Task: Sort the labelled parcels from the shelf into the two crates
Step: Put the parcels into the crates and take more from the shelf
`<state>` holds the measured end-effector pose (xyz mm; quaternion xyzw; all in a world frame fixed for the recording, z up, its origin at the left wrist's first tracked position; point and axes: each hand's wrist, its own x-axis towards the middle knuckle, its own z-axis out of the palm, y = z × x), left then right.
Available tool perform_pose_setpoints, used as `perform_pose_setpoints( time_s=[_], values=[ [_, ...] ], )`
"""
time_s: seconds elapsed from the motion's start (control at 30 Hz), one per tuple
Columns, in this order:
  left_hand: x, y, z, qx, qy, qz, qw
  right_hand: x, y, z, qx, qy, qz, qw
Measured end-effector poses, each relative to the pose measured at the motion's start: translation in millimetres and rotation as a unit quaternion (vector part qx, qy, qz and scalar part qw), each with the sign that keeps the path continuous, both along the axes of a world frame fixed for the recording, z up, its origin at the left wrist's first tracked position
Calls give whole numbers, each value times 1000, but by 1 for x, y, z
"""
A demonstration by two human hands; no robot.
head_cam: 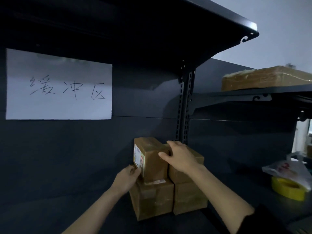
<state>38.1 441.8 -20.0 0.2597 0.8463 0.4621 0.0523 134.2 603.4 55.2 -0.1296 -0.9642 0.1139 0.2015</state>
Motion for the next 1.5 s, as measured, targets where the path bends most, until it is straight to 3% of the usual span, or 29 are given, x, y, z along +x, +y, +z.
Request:
perform_pose_setpoints(
  time_s=[0.23, 0.37, 0.43, 0.5, 0.57, 0.63, 0.67, 0.73, 0.87, 1.0, 1.17, 1.23, 1.3, 1.4, 1.5],
  values=[
    [-15, -8, -11, -6, -21, 15, 1000, -59, -26, 4, 85, -92, -41, 991],
    [-22, -23, -20, -35, -15, 53, 998, -66, -32, 0, 74, -50, -53, 995],
    [-20, -27, -23, -20, -14, 62, 998, -65, -33, -4, -11, -3, -27, 1000],
    [-13, -31, -20, 66, -58, 51, 995, -61, -35, -12, -137, 62, 32, 988],
    [-7, -36, -17, 194, -139, 16, 971, -54, -39, -22, -277, 116, 102, 948],
    [-3, -43, -14, 287, -192, -26, 938, -45, -47, -32, -416, 138, 168, 883],
    [-3, -47, -13, 324, -209, -46, 922, -41, -51, -38, -464, 137, 189, 854],
    [-4, -53, -10, 379, -229, -71, 894, -40, -56, -51, -488, 126, 198, 840],
    [-10, -64, -11, 407, -224, -43, 884, -37, -62, -62, -453, 87, 202, 864],
    [-9, -73, -17, 409, -199, 6, 891, -22, -54, -42, -302, 113, 163, 932],
    [-8, -71, -19, 412, -193, 13, 890, -3, -16, -7, -104, 164, 64, 979],
    [-7, -68, -19, 407, -188, 11, 894, -2, 6, 1, -39, 109, -19, 993],
    [-4, -65, -17, 403, -182, 6, 897, -3, 25, 4, 21, -3, -105, 994],
    [1, -63, -16, 402, -177, 0, 898, -5, 42, 0, -20, -136, -166, 977],
    [4, -66, -17, 405, -176, 3, 897, -6, 47, -5, -54, -134, -174, 974]
  ],
)
